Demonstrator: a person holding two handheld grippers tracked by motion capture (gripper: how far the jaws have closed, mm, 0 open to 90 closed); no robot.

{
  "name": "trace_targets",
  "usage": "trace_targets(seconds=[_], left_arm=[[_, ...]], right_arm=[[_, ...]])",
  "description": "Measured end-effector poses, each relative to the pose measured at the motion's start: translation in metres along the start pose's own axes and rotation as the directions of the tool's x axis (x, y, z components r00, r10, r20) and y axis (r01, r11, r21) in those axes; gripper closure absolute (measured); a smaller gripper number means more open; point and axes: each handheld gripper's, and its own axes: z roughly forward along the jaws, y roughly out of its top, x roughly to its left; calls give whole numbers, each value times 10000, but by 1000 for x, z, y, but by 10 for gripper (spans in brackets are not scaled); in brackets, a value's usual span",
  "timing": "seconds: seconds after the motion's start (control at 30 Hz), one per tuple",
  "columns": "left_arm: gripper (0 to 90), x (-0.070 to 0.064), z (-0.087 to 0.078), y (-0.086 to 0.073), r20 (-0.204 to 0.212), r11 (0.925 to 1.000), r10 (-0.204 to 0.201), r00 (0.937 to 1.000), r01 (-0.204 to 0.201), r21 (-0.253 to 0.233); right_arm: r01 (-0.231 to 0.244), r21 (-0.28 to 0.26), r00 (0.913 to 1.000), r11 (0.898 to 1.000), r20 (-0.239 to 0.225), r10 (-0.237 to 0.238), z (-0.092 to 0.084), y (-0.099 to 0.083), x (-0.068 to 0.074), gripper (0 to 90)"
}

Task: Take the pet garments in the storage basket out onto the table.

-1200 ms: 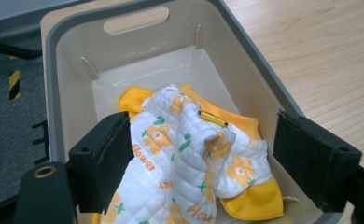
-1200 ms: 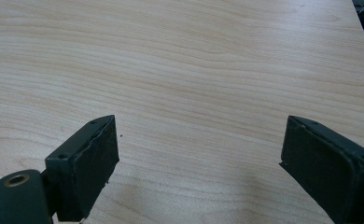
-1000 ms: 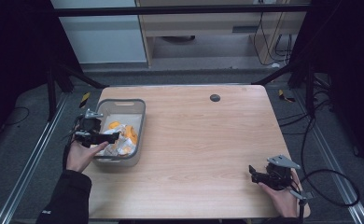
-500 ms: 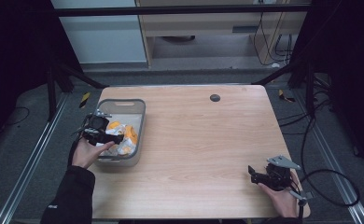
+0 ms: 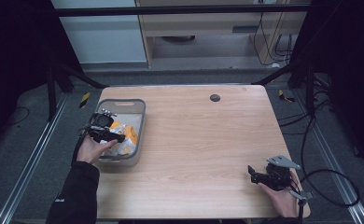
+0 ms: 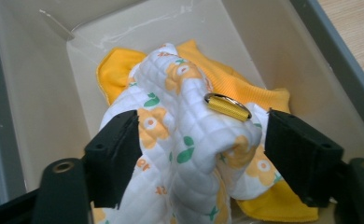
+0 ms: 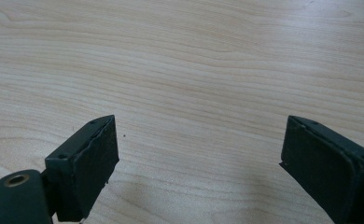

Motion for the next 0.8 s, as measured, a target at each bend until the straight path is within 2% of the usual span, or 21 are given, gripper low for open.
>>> trace_targets(seconds=[0.07,0.4,0.57,0.8], left_arm=[[285,1,3,-1,84,9998,51,10000,-53,182],[368,2,15,-6,369,9990,-83,9993,67,440],[471,2,18,-7,628,9978,-315,9975,277,606],[664,3,20,-10,539,9962,-433,9976,390,785]], right_arm=[[3,-5,10000,10000,-5,-3,0,0,0,110],[-16,72,10000,10000,-45,16,1,0,1,111],[-38,96,10000,9999,-72,38,1,0,0,109],[-20,120,10000,9999,-73,21,1,0,0,109]])
